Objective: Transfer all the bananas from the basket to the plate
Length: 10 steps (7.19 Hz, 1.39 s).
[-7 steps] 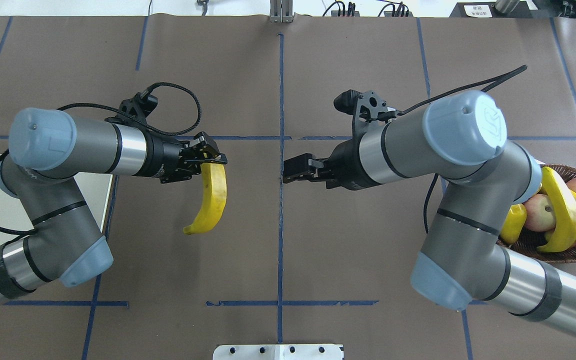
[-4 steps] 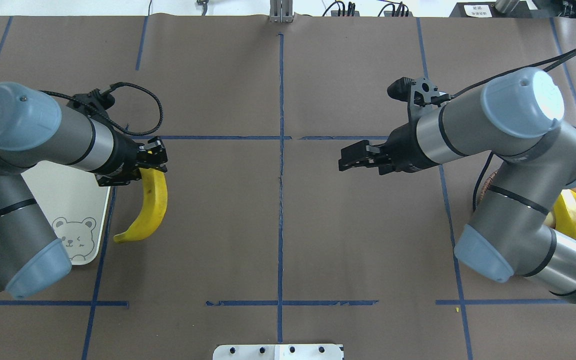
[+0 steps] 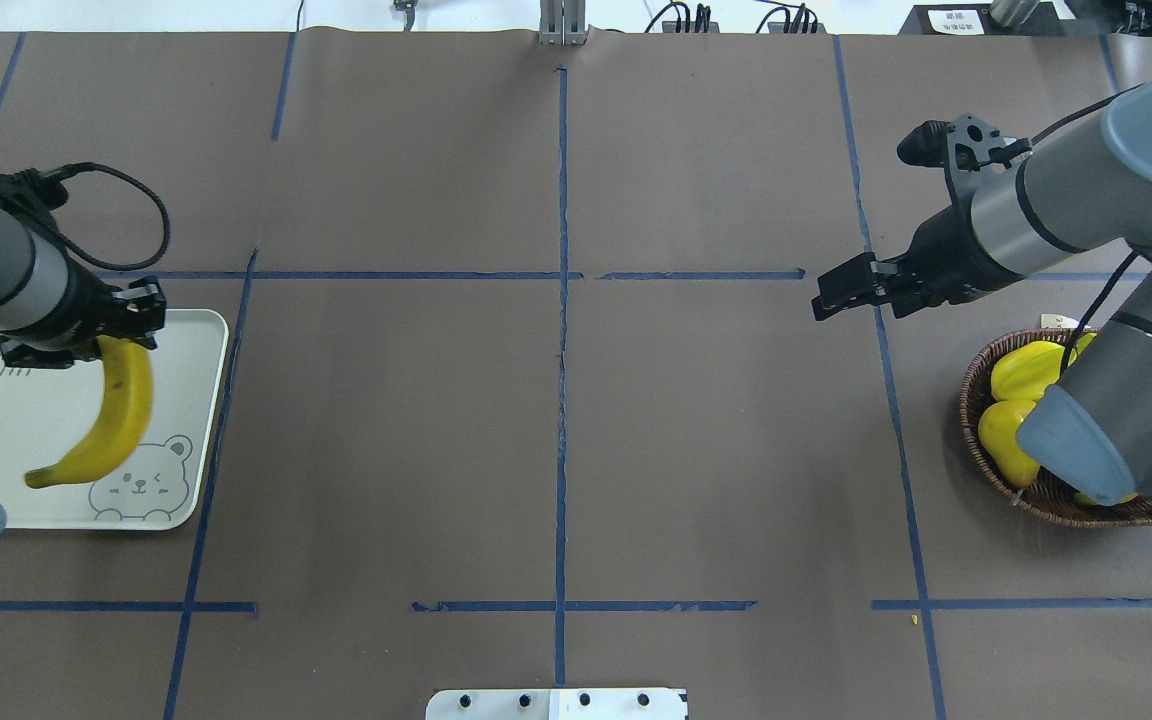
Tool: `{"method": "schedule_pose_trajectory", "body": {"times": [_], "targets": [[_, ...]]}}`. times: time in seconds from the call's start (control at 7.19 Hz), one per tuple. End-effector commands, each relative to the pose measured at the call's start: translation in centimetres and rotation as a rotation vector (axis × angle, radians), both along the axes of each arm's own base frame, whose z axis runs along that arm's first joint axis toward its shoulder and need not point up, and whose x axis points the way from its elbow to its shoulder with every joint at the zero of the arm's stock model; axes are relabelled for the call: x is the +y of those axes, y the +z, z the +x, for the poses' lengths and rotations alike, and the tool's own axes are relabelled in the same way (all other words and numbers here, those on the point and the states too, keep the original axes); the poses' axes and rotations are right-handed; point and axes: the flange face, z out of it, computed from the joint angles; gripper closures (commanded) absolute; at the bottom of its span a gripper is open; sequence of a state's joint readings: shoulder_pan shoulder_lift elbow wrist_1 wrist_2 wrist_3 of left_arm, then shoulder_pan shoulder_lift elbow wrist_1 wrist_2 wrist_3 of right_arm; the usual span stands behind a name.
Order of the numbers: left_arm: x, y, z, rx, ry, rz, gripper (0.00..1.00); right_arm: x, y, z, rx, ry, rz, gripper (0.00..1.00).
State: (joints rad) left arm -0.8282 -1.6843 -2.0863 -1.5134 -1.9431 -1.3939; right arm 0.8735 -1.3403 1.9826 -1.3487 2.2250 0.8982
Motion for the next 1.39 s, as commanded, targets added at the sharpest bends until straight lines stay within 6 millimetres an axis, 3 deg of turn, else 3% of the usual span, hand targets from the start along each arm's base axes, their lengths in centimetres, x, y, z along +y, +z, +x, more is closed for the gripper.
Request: {"method": "schedule_pose_trajectory", "body": {"times": [0.0, 0.14, 0.42, 0.56, 0.7, 0.97, 1.11, 1.25], "targets": [[-0.5, 6.1, -6.6, -0.087, 0.028, 0.005, 0.97, 0.4, -0.3, 3.9, 0.128, -0.074, 0.033, 0.00], [-0.8, 8.9, -8.4, -0.096, 0.024, 0.016, 0.96, 0.8, 0.8, 5.1, 0.153, -0.090, 0.043, 0.00], [-2.7, 15.2, -8.6, -0.056, -0.053, 0.029, 0.96, 1.7, 2.8, 5.9, 0.182, -0.119, 0.067, 0.00], [-3.5, 18.3, -8.6, -0.021, -0.126, 0.012, 0.96, 1.7, 2.9, 5.9, 0.182, -0.120, 0.066, 0.00], [-4.4, 21.0, -9.7, -0.006, -0.188, -0.003, 0.96, 1.7, 2.9, 6.0, 0.184, -0.118, 0.068, 0.00], [-4.4, 26.6, -10.2, 0.000, -0.200, 0.001, 0.93, 1.7, 3.0, 5.9, 0.187, -0.116, 0.068, 0.00], [-4.4, 28.7, -10.1, 0.017, -0.198, 0.026, 0.81, 1.7, 3.0, 5.9, 0.187, -0.116, 0.068, 0.00], [-4.2, 29.5, -10.2, 0.026, -0.193, 0.040, 0.47, 1.7, 2.9, 6.0, 0.186, -0.116, 0.070, 0.00]]}}
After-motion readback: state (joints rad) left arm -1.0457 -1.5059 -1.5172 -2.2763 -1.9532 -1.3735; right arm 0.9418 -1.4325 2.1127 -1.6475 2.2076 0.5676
